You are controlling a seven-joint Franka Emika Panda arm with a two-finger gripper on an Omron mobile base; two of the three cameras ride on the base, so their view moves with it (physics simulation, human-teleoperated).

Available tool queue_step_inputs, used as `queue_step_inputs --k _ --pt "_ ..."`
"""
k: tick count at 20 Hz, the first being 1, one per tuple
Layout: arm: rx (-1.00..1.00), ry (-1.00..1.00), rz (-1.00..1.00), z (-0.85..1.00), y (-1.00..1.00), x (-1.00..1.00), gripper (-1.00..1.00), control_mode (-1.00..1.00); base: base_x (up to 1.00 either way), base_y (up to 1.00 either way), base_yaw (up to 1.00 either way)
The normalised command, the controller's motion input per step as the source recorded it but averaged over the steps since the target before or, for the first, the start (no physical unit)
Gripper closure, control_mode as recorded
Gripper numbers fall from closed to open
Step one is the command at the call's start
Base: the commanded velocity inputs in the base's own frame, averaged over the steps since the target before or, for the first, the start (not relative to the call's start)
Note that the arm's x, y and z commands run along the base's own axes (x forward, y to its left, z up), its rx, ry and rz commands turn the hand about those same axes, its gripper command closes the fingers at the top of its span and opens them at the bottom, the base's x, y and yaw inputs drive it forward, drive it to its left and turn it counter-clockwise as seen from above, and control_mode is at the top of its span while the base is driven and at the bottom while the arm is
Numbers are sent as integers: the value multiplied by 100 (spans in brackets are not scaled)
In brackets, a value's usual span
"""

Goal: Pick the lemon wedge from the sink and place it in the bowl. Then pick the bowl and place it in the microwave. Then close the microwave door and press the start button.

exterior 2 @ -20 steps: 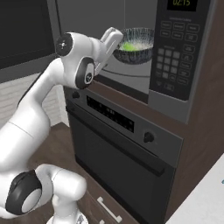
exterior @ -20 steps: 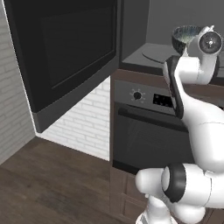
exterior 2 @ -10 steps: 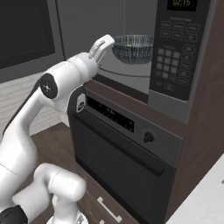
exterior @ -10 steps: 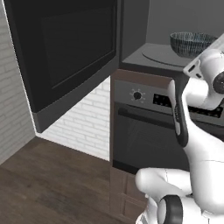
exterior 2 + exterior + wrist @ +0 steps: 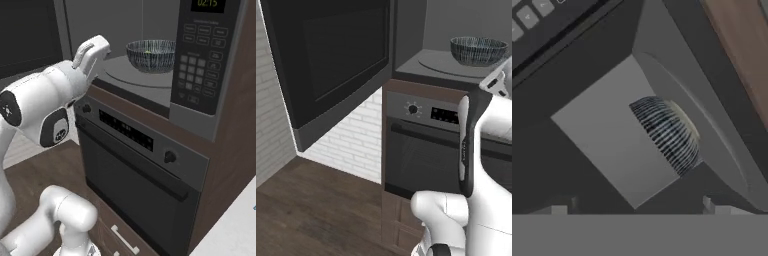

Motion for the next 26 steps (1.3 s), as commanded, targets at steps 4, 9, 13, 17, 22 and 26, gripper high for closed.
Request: queue_step_inputs --k 4,9,13,17,22,26 --pt "0 8 0 1 18 -100 -100 -100 0 0 0" --pt "-15 3 1 -17 57 -100 -100 -100 0 0 0" --pt "-27 5 8 -27 94 -100 -100 -100 0 0 0" --pt "-7 4 2 -34 100 -89 -100 -100 0 0 0" --pt "0 0 0 -12 100 -75 -100 -100 0 0 0" --pt "0 0 -7 -1 100 -41 -100 -100 0 0 0"
